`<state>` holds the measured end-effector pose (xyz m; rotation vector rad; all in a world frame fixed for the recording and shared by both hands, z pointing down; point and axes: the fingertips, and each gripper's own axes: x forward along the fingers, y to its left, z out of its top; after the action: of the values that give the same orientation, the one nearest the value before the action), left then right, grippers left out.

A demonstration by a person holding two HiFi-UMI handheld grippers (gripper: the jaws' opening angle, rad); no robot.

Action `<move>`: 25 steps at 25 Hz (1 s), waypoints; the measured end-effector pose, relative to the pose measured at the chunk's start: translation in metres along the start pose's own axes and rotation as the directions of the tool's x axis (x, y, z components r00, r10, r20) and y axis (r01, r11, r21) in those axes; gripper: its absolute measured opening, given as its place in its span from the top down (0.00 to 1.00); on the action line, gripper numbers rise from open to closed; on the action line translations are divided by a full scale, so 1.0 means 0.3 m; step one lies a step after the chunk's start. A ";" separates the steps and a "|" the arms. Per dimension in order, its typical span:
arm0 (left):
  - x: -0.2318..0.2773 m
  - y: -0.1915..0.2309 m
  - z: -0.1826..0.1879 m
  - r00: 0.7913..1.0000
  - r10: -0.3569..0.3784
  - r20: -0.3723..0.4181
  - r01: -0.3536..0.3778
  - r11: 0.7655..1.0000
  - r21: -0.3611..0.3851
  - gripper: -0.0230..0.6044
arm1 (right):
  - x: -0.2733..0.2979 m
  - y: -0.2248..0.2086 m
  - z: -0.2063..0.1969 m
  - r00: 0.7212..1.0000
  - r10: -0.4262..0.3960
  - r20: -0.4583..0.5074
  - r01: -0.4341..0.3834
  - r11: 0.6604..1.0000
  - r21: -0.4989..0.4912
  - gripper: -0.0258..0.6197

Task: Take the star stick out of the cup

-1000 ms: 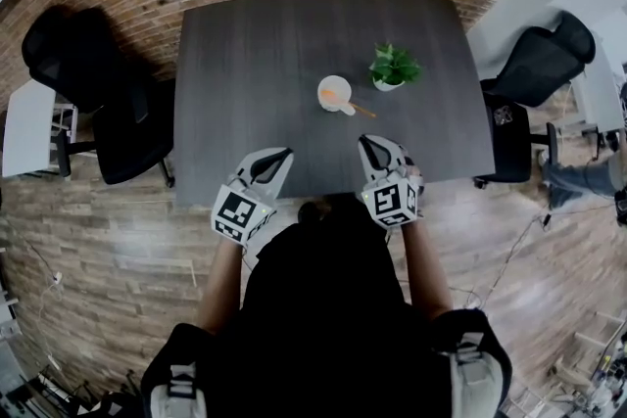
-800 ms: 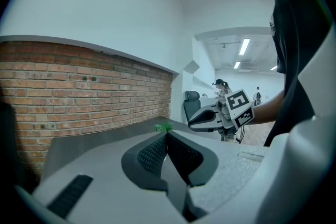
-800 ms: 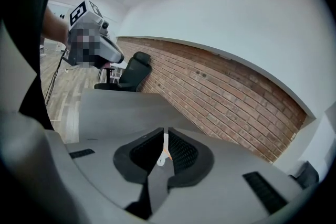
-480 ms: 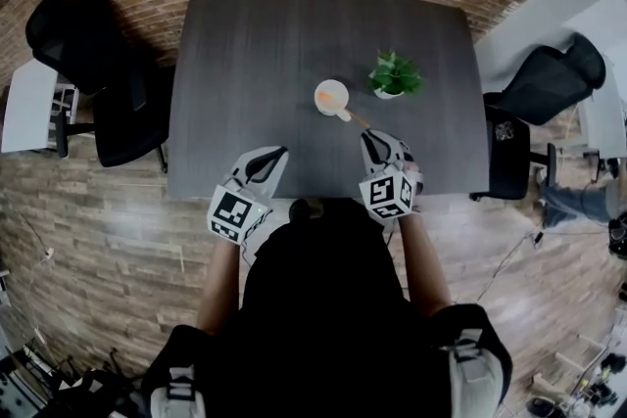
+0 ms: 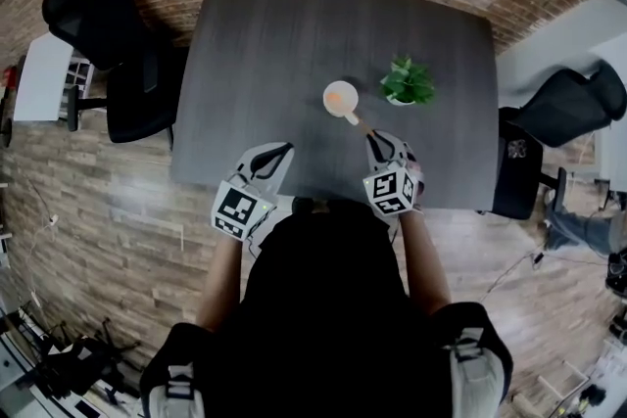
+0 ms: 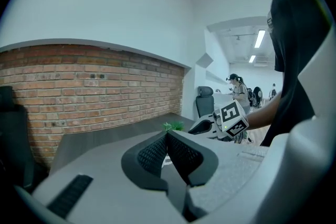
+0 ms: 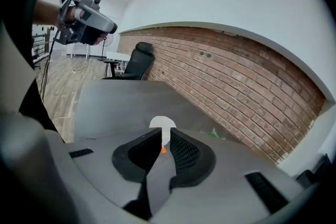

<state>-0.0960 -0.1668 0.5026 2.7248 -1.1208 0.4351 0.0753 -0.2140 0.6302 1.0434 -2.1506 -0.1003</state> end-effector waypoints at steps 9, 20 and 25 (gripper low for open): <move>0.064 -0.070 0.000 0.999 -0.010 -0.030 0.009 0.999 -0.031 0.96 | 0.080 0.017 -0.080 0.998 0.066 -0.014 -0.066 0.998 0.005 0.88; 0.090 -0.127 -0.011 0.999 -0.001 -0.042 -0.001 0.999 -0.052 0.96 | 0.153 0.031 -0.125 0.991 0.130 -0.028 -0.130 0.991 -0.002 0.88; 0.087 -0.135 -0.021 0.998 0.014 -0.055 -0.018 0.998 -0.067 0.96 | 0.184 0.033 -0.145 0.990 0.138 -0.033 -0.138 0.990 -0.008 0.88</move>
<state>-0.0509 -0.1537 0.5155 2.6310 -1.1228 0.4625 0.0746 -0.2365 0.6976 0.8810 -2.1837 -0.0293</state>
